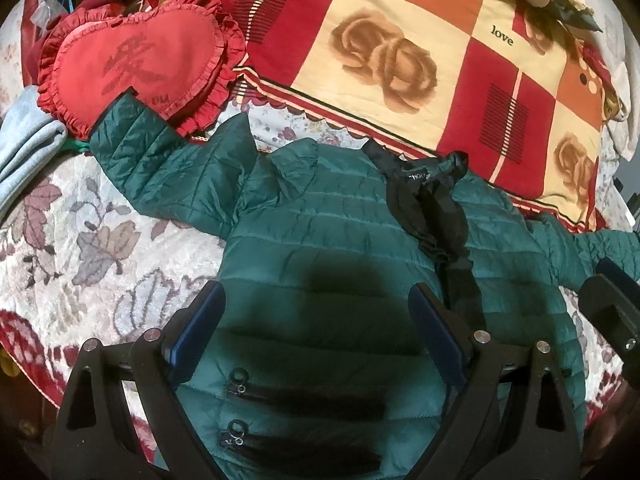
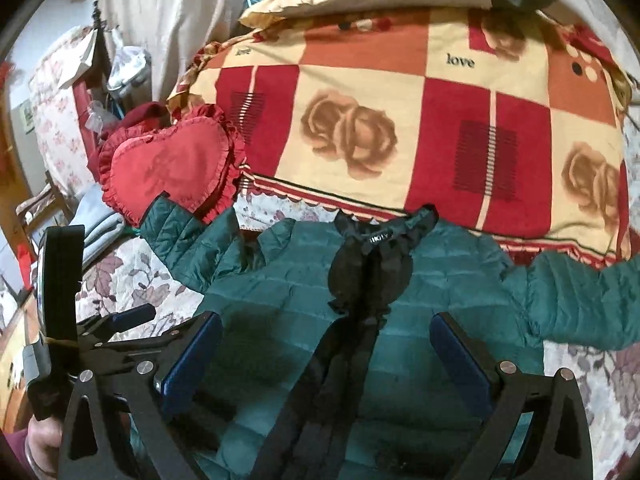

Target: Fold large clothes

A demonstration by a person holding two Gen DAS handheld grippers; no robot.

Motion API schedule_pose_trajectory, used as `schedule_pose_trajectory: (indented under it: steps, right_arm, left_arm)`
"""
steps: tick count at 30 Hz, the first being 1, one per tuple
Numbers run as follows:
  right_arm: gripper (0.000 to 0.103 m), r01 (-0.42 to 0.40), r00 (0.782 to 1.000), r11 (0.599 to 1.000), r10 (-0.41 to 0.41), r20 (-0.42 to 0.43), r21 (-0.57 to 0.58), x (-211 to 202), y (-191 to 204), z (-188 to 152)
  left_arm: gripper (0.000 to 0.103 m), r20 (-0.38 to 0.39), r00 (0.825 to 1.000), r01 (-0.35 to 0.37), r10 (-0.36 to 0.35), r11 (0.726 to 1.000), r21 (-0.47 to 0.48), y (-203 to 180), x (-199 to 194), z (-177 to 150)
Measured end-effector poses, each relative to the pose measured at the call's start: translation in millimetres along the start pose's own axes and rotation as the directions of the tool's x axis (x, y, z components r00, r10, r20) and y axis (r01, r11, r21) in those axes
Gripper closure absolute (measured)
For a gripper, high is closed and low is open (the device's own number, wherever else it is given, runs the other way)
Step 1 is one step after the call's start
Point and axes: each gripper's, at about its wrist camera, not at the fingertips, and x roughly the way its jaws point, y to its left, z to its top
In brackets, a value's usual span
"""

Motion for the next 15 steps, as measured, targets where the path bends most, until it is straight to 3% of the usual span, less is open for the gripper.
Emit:
schedule_pose_trajectory:
  steps: [8, 15]
  right_arm:
    - [0.0, 0.036, 0.998, 0.997, -0.034, -0.044, 0.067, 9.0, -9.6, -6.2]
    - [0.0, 0.075, 0.996, 0.996, -0.073, -0.061, 0.047, 13.3, -6.6, -8.3]
  left_arm:
    - [0.01, -0.007, 1.0, -0.008, 0.008, 1.0, 0.009, -2.1, 6.6, -3.1]
    - [0.01, -0.011, 1.0, -0.014, 0.014, 1.0, 0.004, -1.1, 10.2, -4.6]
